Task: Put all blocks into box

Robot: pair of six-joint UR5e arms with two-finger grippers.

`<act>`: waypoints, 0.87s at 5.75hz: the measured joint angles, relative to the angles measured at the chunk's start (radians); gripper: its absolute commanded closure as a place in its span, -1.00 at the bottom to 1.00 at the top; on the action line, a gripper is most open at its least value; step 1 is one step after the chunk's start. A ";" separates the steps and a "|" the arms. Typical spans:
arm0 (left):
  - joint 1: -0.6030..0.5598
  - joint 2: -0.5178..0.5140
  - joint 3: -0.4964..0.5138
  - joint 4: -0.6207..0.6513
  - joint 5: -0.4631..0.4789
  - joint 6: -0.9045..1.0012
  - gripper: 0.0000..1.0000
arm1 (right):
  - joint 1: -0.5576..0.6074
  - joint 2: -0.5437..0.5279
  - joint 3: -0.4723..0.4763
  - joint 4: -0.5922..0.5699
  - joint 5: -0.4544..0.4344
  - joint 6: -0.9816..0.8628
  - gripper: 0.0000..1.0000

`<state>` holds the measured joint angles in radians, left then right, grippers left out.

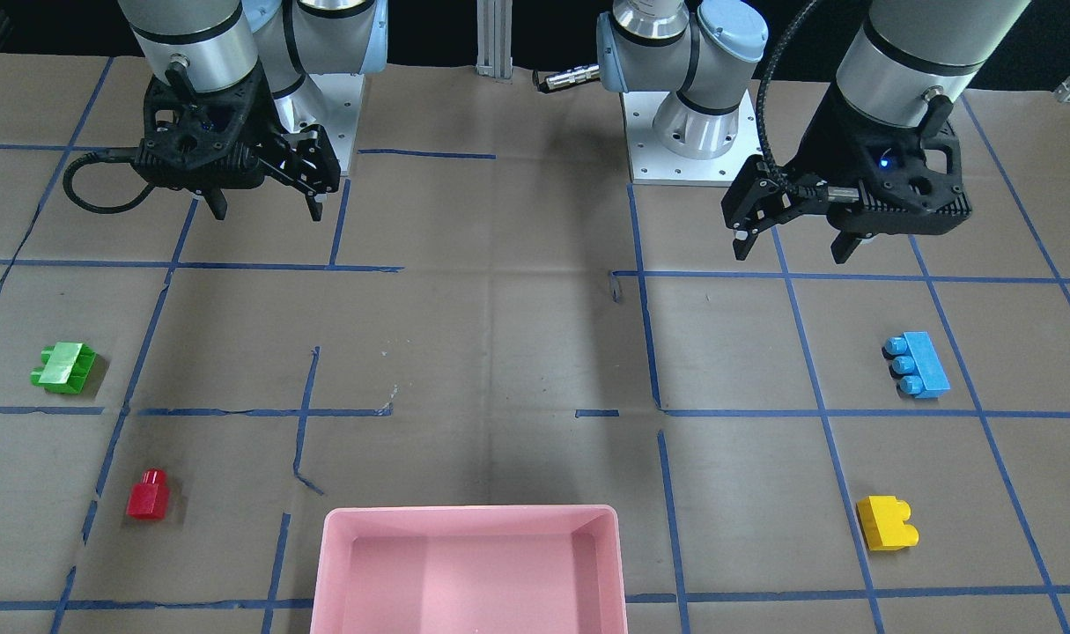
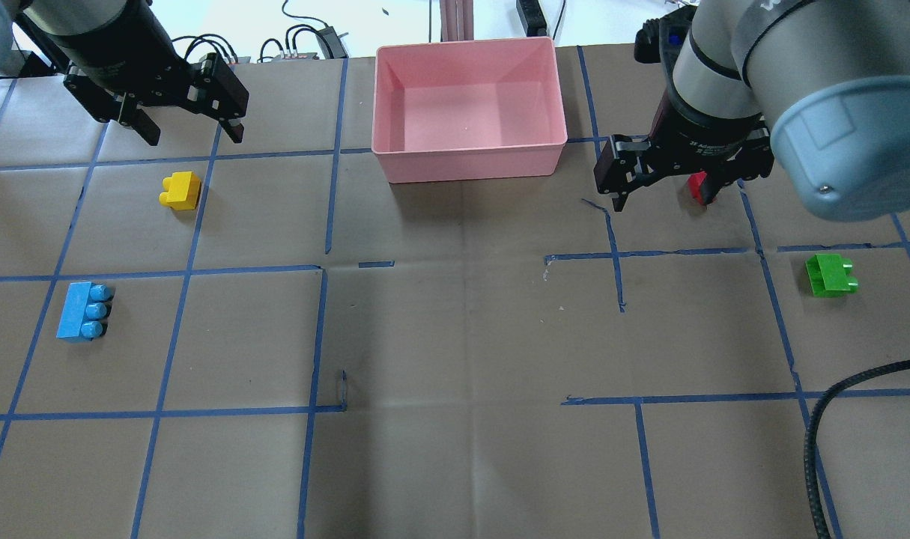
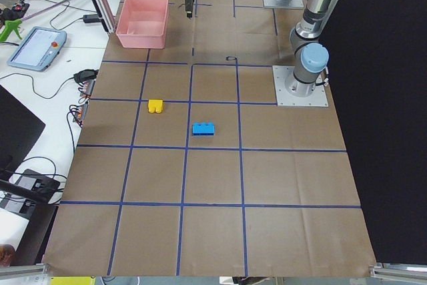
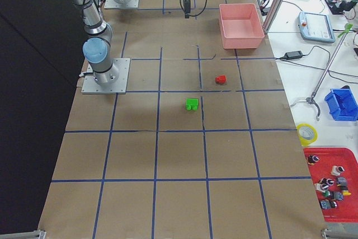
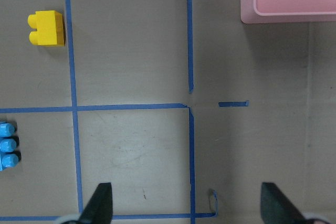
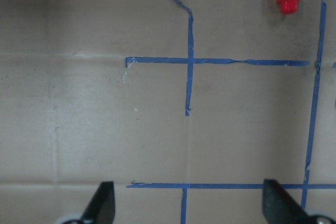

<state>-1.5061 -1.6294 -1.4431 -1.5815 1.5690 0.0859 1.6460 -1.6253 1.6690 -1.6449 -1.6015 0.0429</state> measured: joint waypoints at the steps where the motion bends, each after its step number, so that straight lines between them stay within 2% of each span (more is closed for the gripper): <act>1: 0.005 0.009 -0.001 0.001 0.004 0.003 -1.00 | 0.000 -0.001 0.000 -0.001 0.000 0.000 -1.00; 3: 0.087 0.022 -0.011 0.003 0.015 0.035 -1.00 | 0.001 0.001 0.001 0.001 0.000 -0.002 -1.00; 5: 0.357 0.015 -0.034 0.004 0.008 0.290 -1.00 | 0.000 0.001 0.006 0.008 -0.006 -0.009 -1.00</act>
<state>-1.1495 -1.6142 -1.4770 -1.5779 1.5767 0.3758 1.6461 -1.6246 1.6747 -1.6371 -1.6074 0.0341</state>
